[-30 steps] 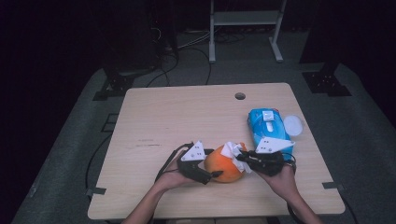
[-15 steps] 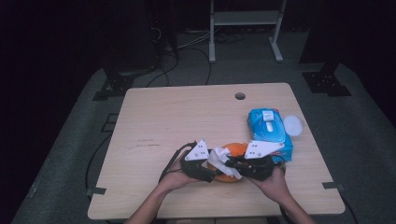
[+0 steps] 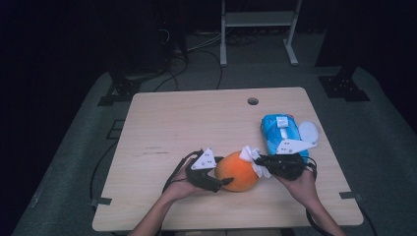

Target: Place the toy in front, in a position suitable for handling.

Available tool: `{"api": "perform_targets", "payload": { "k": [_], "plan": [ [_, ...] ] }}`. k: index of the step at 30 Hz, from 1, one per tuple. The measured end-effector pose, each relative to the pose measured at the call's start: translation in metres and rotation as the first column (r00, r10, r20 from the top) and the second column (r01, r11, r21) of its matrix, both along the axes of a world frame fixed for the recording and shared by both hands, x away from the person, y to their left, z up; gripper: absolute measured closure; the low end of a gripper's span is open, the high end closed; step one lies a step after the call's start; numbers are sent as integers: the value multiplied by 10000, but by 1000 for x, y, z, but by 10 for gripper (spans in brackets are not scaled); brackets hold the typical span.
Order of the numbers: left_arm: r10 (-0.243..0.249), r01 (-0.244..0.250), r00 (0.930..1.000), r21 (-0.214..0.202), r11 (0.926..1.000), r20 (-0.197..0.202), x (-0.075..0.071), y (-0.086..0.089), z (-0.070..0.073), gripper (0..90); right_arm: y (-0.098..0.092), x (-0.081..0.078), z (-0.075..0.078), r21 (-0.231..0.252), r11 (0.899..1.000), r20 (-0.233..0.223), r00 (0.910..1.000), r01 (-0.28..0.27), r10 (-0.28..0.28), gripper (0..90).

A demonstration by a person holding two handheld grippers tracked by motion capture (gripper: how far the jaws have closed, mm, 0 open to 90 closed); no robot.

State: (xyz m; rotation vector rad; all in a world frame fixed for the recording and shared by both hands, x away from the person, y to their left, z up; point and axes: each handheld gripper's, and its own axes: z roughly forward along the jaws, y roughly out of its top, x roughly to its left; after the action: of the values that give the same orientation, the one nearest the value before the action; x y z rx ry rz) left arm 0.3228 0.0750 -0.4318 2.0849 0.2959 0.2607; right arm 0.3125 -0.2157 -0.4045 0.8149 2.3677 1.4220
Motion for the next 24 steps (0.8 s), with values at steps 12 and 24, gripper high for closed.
{"api": "perform_targets", "payload": {
  "k": [12, 24],
  "plan": [
    [46, -100, 9975, -756, 9971, -703, 3, 2, 7, 126, 33, -13, 6, 29, 9983, 344, 9978, -575, 574, 840],
    [-217, 180, 9981, -640, 9978, -581, 1, 7, -1, 273, 18, -12, -4, -184, 9993, 293, 9991, -317, 322, 839]
  ]
}}
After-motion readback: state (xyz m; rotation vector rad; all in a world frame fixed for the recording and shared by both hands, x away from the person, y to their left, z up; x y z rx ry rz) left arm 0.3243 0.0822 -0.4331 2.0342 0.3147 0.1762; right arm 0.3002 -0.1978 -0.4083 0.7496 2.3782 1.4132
